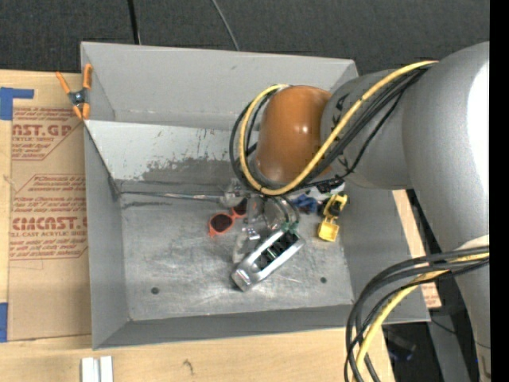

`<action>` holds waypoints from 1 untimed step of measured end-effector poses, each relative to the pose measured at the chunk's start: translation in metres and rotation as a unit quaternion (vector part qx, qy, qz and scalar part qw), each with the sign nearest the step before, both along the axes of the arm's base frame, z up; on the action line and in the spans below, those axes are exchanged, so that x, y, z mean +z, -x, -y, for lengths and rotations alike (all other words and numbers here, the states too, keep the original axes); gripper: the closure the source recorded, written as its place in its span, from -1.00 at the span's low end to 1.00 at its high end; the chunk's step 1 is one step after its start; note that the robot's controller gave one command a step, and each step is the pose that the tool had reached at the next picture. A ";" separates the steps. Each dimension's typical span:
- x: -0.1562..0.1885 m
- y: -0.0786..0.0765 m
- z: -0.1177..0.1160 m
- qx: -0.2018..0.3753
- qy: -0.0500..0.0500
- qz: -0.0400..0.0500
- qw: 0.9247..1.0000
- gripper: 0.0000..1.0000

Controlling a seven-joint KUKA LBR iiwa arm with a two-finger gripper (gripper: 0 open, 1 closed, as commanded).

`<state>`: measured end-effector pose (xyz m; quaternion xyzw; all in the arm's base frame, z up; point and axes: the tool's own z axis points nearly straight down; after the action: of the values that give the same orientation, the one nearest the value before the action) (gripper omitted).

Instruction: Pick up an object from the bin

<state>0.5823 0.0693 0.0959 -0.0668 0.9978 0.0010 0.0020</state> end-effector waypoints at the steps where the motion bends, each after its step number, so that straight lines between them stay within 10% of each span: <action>1: 0.009 0.007 -0.003 0.011 0.000 0.000 1.000 -1.00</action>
Offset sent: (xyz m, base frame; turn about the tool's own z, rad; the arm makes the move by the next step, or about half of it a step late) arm 0.0088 -0.0195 -0.0259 0.0685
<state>0.5755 0.0725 0.1049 -0.0778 0.9970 0.0008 0.0018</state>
